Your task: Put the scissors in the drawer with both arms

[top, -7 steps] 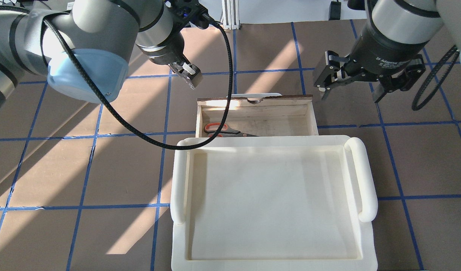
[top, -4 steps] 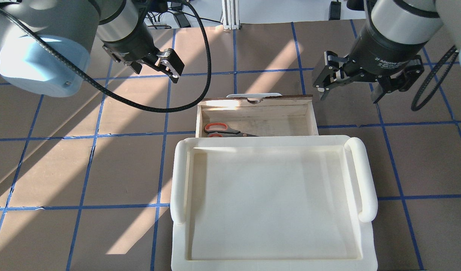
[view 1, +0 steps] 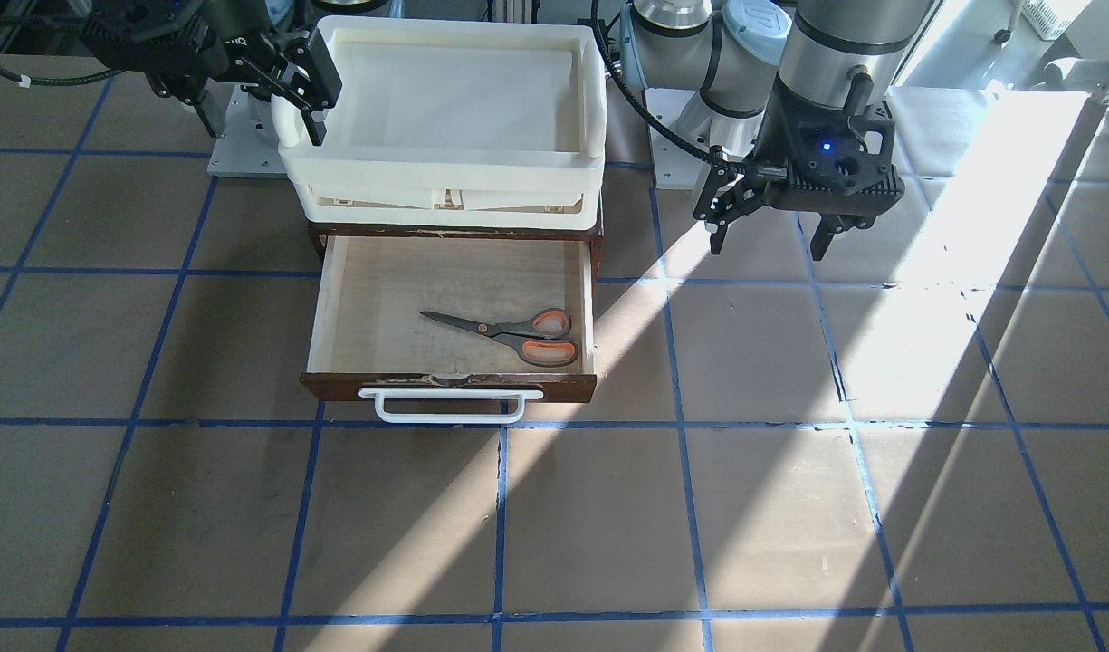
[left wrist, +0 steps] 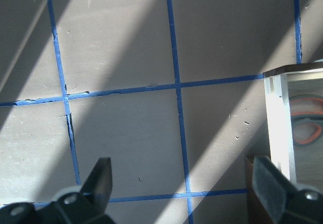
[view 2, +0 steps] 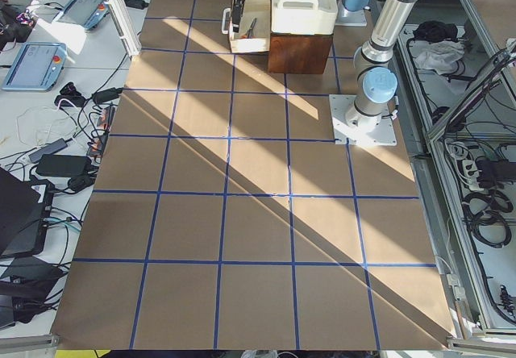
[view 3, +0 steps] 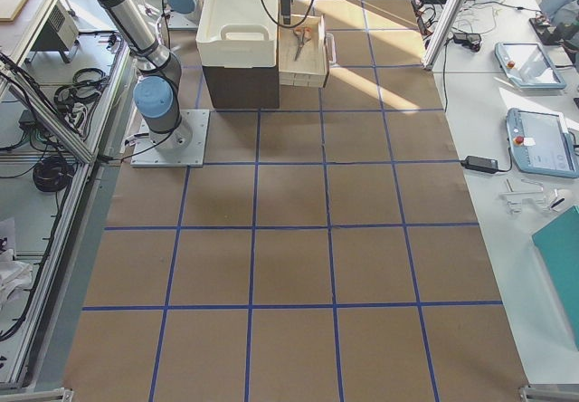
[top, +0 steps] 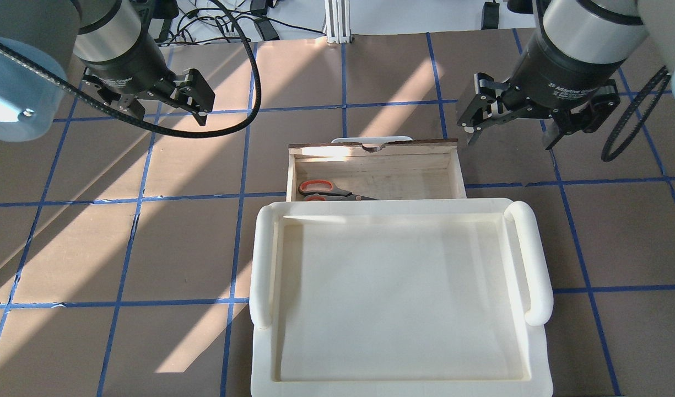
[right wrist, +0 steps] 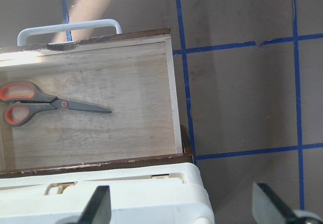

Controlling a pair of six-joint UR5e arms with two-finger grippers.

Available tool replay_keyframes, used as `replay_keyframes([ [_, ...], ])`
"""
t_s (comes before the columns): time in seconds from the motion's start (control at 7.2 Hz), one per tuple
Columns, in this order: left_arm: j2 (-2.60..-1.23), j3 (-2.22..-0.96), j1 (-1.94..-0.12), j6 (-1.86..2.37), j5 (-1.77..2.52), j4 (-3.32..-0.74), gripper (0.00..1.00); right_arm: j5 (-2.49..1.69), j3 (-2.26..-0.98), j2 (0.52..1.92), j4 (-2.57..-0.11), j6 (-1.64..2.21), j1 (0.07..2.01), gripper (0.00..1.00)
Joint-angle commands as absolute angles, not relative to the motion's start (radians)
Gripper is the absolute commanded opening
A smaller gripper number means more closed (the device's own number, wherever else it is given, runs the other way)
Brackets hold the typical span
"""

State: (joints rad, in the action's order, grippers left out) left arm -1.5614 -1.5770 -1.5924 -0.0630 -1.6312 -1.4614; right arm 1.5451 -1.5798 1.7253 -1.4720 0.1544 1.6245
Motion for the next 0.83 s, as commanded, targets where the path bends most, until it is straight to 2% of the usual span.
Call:
replay_keyframes([
  [0.0, -1.552, -1.586, -1.527, -0.060, -1.614, -1.467, 1.00, 1.546, -1.580, 1.723, -1.474, 0.155, 1.624, 1.00],
  [0.69, -1.491, -1.644, -1.513, -0.060, -1.563, -1.474, 1.00, 1.557, -1.568, 1.703, -1.517, 0.141, 1.588, 1.00],
])
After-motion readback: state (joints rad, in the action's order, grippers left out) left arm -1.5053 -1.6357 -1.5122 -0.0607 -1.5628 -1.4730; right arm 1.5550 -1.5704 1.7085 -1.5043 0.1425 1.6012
